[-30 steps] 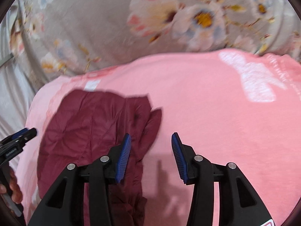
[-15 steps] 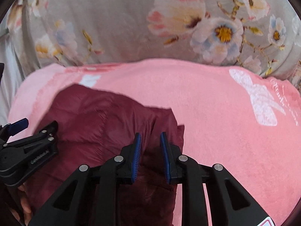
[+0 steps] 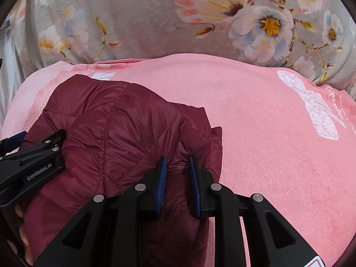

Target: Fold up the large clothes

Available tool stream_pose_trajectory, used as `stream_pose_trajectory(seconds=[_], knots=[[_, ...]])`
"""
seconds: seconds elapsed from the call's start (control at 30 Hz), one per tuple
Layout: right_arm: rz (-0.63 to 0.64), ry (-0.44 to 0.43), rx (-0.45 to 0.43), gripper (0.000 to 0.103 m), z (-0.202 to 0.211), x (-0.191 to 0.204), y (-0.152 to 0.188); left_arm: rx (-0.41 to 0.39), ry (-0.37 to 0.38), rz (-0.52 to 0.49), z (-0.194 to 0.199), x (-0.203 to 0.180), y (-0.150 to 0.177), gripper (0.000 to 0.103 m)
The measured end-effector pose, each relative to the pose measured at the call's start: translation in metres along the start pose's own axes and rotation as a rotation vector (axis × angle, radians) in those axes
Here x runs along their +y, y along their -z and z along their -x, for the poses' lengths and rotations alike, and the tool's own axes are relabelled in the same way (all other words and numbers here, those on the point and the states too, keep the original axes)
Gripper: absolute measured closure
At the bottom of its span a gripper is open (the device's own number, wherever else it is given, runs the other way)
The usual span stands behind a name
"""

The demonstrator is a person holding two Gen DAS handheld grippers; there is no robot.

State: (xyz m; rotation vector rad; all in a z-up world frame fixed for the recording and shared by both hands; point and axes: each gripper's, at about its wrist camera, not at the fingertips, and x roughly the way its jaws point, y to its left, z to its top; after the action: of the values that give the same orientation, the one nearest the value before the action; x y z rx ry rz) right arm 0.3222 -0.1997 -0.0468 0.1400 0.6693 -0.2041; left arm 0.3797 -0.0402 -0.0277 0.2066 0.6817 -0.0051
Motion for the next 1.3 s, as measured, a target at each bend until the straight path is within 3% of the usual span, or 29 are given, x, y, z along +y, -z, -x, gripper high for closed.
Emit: stream_pose_trajectory(seconds=[1.3], knots=[[-0.015, -0.012, 0.014, 0.083, -0.0041, 0.0004, 0.0012, -0.019, -0.018, -0.008, -0.0054, -0.0056, 0.0031, 0.015]])
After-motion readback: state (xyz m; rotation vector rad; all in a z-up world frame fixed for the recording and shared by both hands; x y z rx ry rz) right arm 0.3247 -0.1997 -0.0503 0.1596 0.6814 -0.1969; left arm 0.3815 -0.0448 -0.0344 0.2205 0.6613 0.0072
